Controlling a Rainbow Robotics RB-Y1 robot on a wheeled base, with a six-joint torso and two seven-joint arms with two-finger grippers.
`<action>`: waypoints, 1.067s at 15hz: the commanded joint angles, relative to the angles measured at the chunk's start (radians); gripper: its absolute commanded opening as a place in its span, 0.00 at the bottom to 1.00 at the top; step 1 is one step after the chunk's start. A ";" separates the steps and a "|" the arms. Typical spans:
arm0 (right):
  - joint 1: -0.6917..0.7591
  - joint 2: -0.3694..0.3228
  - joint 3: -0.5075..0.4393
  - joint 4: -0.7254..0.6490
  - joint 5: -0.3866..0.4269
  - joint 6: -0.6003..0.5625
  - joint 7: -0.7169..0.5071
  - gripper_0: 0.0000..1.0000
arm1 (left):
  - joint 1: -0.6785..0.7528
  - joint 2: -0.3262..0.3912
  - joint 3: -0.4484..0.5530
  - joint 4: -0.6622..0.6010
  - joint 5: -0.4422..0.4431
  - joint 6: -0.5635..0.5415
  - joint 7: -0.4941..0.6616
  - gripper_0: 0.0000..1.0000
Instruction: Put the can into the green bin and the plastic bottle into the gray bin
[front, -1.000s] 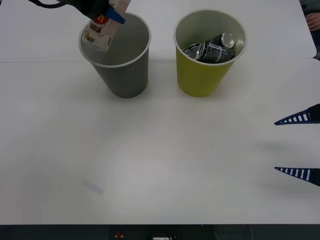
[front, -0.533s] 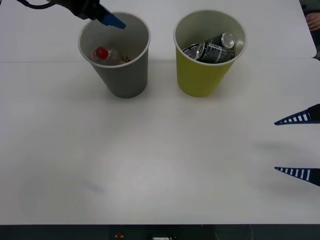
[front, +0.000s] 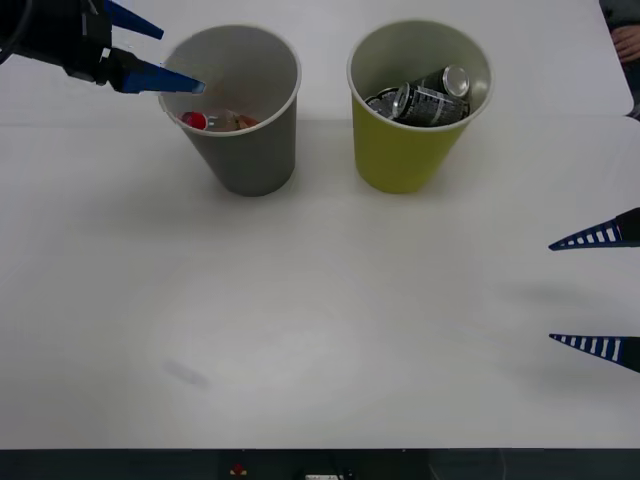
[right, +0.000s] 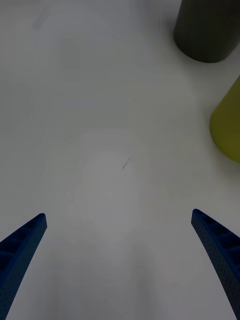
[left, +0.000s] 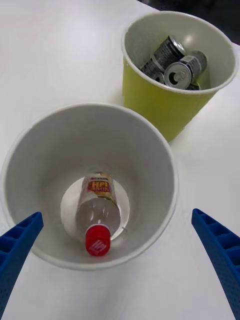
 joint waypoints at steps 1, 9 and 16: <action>0.000 0.000 0.000 0.000 0.000 0.000 0.000 1.00 | 0.104 0.050 0.047 -0.029 0.092 0.000 -0.146 1.00; 0.000 0.000 0.000 0.000 0.000 0.000 0.000 1.00 | 0.447 0.193 0.114 -0.210 0.307 0.121 -0.442 1.00; 0.000 0.000 0.000 0.000 0.000 0.000 0.000 1.00 | 0.698 0.286 0.154 -0.365 0.353 0.190 -0.591 1.00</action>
